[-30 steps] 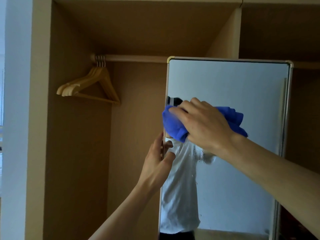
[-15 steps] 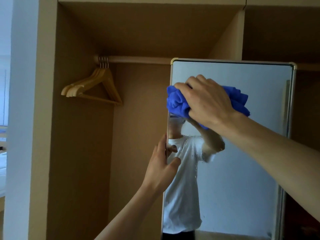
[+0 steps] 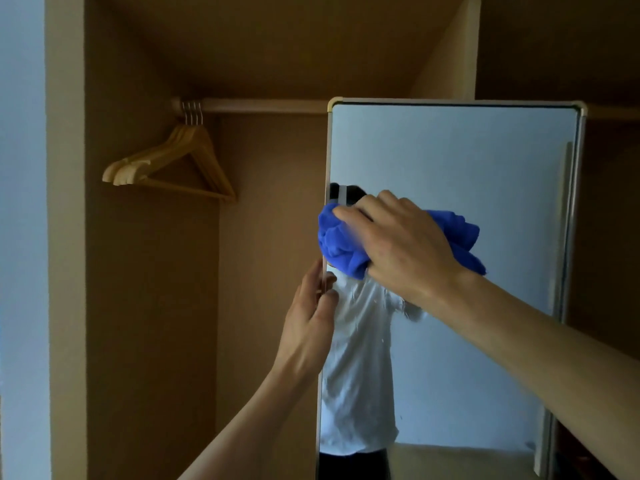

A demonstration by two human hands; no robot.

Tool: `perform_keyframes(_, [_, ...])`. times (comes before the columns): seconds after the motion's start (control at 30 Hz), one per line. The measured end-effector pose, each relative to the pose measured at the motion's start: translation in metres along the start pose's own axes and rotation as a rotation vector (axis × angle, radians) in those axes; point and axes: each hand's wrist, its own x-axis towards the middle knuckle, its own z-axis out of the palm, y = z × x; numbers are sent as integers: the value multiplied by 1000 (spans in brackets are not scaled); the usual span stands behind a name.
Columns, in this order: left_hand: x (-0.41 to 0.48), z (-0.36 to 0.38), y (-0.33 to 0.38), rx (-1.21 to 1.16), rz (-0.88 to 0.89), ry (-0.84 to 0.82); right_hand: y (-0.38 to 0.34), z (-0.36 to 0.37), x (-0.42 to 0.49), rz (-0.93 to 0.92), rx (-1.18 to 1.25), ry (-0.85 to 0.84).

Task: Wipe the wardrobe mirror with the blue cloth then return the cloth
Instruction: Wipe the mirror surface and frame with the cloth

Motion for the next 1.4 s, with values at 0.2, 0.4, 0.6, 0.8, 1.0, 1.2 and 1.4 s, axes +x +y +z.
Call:
perform_keyframes(0.2, [-4,13,1,-20,-25,100,-10,10,-26,-12,59,-59])
perform_keyframes(0.4, [-7,18,7,64,-7,116,24,-7,-6,35,50,-43])
perform_keyframes(0.6, [-9,27,12,182,-13,182,73,-28,12,127,-1,-37])
perform_keyframes(0.8, [-9,41,19,268,-30,243,82,-19,-9,24,-8,-58])
perform_keyframes(1.0, [-11,51,21,280,-47,284,74,-13,-45,-27,39,-58])
perform_keyframes(1.2, [-12,57,22,311,-70,291,69,-10,-69,-93,4,-122])
perform_keyframes(1.4, [-12,61,26,368,-106,287,91,-29,-60,-45,88,-122])
